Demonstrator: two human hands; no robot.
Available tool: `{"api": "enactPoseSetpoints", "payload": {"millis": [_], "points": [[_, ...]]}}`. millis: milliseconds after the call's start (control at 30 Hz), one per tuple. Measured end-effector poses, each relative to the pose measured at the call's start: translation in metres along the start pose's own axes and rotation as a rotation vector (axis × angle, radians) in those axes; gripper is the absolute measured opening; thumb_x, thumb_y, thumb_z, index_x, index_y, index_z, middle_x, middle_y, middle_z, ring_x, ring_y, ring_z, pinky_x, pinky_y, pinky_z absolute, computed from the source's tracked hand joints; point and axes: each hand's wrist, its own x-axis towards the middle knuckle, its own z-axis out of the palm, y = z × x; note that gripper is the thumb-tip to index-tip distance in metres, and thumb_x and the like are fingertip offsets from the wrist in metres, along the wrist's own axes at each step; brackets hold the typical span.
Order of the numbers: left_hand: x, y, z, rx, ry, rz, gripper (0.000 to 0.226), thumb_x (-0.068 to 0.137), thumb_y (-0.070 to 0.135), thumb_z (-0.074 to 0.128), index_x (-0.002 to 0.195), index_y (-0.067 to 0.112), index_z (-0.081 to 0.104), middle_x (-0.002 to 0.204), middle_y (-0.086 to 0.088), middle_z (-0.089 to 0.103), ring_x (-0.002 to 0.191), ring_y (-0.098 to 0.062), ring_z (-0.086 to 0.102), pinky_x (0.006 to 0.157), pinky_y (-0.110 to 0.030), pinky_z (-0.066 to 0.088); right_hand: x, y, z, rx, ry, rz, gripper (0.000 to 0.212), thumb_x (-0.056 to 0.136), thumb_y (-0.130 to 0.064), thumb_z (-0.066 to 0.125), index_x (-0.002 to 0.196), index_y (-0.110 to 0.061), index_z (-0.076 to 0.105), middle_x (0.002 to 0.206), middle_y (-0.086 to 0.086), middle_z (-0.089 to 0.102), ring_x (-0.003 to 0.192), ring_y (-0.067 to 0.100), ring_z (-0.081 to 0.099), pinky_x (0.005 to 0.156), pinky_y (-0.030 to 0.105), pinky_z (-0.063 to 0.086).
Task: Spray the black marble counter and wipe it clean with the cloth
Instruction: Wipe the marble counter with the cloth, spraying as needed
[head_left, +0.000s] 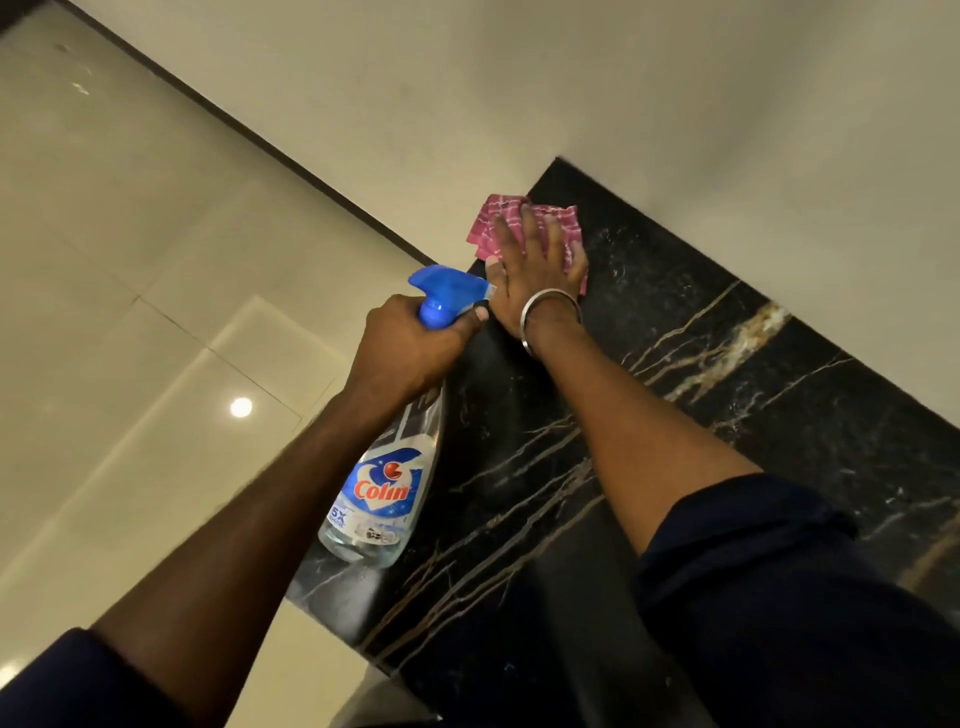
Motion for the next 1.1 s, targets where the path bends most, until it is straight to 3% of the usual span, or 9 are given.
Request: {"api": "enactPoseSetpoints", "payload": {"millis": [133,267,433,567,667,733,767,1000,1100], "points": [[-0.024,-0.021,-0.011,-0.011,0.034,-0.045,0.035,0.085,0.049,0.065,0.078,0.015,0.062,0.065,0.000,0.060,0.061,-0.012,0.058,0.055,-0.019,0.040,-0.042,-0.025,0.017,-0.049,0.002,-0.048,0.060,0.102,-0.044,0.026,0.157,-0.033,0.006,0.167,-0.001,-0.002,0.152,0.026,-0.001,0.117,0.056,0.003],[-0.048,-0.046,-0.030,0.014,0.089,-0.100,0.035,0.088,0.045,0.064,0.065,0.022,0.051,0.057,0.004,0.054,0.052,-0.007,0.051,0.050,-0.014,0.033,-0.087,-0.053,0.035,-0.031,-0.001,-0.128,0.059,0.101,-0.043,0.027,0.157,-0.032,0.010,0.166,0.002,0.004,0.152,0.028,0.003,0.117,0.059,0.008],[-0.075,-0.081,-0.054,-0.022,0.142,-0.180,0.038,0.087,0.048,0.064,0.066,0.019,0.053,0.059,-0.001,0.056,0.056,-0.013,0.053,0.053,-0.023,0.036,-0.148,-0.089,0.061,0.009,-0.029,-0.253,0.062,0.098,-0.043,0.028,0.157,-0.032,0.013,0.166,0.003,0.007,0.152,0.029,0.005,0.115,0.059,0.007],[-0.093,-0.104,-0.065,-0.039,0.179,-0.242,0.047,0.083,0.057,0.064,0.072,0.012,0.060,0.063,-0.007,0.062,0.060,-0.019,0.059,0.055,-0.025,0.040,-0.192,-0.118,0.079,0.007,-0.087,-0.334,0.064,0.098,-0.043,0.022,0.158,-0.029,0.002,0.166,0.004,0.000,0.152,0.029,-0.001,0.116,0.060,0.005],[-0.101,-0.113,-0.068,-0.015,0.210,-0.287,0.044,0.084,0.055,0.064,0.065,0.017,0.052,0.058,-0.002,0.053,0.055,-0.014,0.051,0.052,-0.024,0.035,-0.218,-0.136,0.084,0.011,-0.154,-0.413,0.061,0.103,-0.042,0.019,0.158,-0.027,-0.004,0.166,0.003,-0.010,0.152,0.028,-0.013,0.116,0.054,-0.018],[-0.107,-0.117,-0.068,0.003,0.215,-0.294,0.043,0.085,0.054,0.064,0.065,0.018,0.051,0.059,-0.002,0.052,0.055,-0.013,0.050,0.053,-0.023,0.036,-0.235,-0.145,0.083,0.000,-0.211,-0.492,0.062,0.104,-0.045,0.021,0.157,-0.026,-0.005,0.166,0.004,-0.013,0.149,0.026,-0.022,0.100,0.042,-0.042],[-0.110,-0.118,-0.068,0.010,0.215,-0.293,0.043,0.085,0.054,0.063,0.065,0.018,0.050,0.059,-0.002,0.052,0.055,-0.013,0.050,0.053,-0.023,0.037,-0.243,-0.149,0.084,-0.026,-0.212,-0.528,0.065,0.104,-0.049,0.023,0.158,-0.024,-0.004,0.166,0.005,-0.011,0.149,0.027,-0.022,0.097,0.041,-0.045],[-0.122,-0.128,-0.066,0.008,0.225,-0.279,0.042,0.086,0.055,0.062,0.069,0.018,0.051,0.061,-0.001,0.052,0.056,-0.011,0.050,0.055,-0.021,0.038,-0.276,-0.165,0.101,-0.193,-0.187,-0.646,0.081,0.094,-0.065,0.031,0.158,-0.023,0.003,0.166,0.010,-0.001,0.149,0.037,-0.017,0.116,0.059,-0.016],[-0.127,-0.126,-0.068,0.006,0.220,-0.278,0.045,0.086,0.055,0.061,0.076,0.012,0.054,0.063,-0.003,0.054,0.058,-0.013,0.051,0.056,-0.022,0.039,-0.287,-0.168,0.102,-0.219,-0.139,-0.688,0.083,0.095,-0.065,0.030,0.153,-0.020,-0.008,0.165,0.011,-0.001,0.142,0.037,-0.036,0.118,0.059,-0.015]]}}
